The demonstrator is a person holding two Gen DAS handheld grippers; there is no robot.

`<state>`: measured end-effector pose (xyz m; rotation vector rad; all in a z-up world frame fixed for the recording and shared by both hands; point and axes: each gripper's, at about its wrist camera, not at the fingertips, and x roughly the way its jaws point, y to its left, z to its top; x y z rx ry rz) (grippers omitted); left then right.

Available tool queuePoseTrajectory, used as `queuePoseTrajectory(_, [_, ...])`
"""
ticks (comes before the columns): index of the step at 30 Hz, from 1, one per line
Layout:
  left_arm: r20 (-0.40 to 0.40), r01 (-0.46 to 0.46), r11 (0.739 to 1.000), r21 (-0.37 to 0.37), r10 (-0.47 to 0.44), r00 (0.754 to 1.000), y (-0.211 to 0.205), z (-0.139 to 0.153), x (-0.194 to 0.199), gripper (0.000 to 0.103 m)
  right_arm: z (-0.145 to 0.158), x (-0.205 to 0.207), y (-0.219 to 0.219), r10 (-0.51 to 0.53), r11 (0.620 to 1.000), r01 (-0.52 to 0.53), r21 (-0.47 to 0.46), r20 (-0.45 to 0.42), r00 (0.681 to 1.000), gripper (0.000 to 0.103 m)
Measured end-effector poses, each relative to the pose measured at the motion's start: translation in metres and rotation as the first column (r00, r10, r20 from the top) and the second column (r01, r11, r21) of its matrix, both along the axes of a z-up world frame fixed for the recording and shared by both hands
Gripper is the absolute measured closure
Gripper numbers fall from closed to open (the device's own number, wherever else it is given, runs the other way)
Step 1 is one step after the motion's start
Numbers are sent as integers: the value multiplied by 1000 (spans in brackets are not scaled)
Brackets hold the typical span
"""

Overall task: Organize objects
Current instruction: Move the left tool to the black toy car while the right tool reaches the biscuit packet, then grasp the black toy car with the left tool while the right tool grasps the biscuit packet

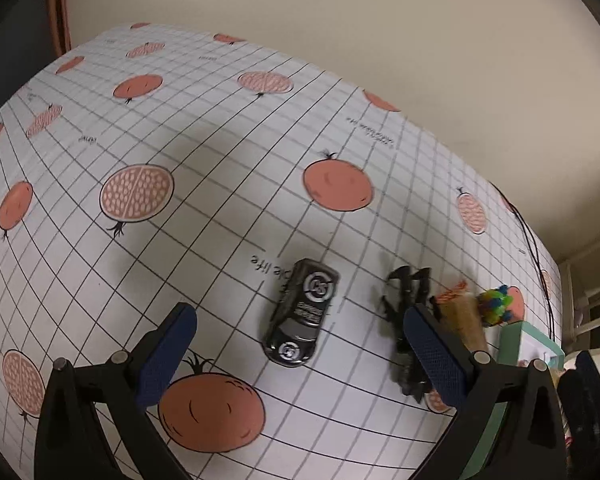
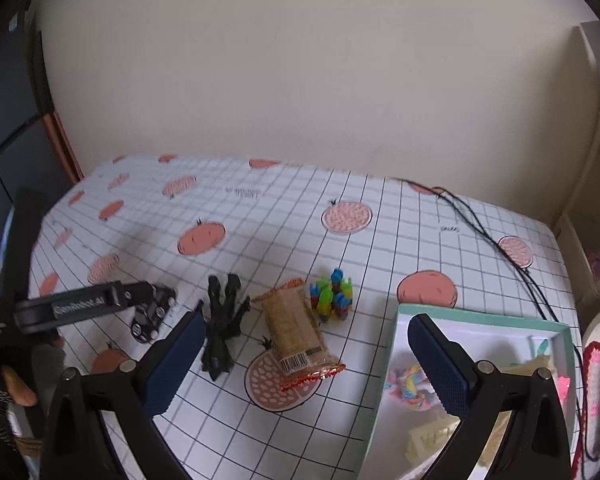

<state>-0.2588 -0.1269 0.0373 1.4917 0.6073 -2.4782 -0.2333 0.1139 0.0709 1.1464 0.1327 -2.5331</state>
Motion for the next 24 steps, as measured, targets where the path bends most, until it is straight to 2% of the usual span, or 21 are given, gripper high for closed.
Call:
queuePoseTrajectory(14, [21, 36, 999, -4, -36, 999, 1, -15, 2, 0, -37, -17, -13, -10, 1000, 9, 18, 106, 994, 4])
queuePoseTrajectory(19, [24, 32, 999, 19, -33, 999, -3, -24, 1, 0, -48, -21, -21, -8, 997, 0, 76, 108, 994, 12])
queuePoseTrajectory(24, [16, 43, 999, 25, -44, 999, -1, -28, -1, 3, -55, -30, -18, -31, 997, 22, 69, 134, 990, 17])
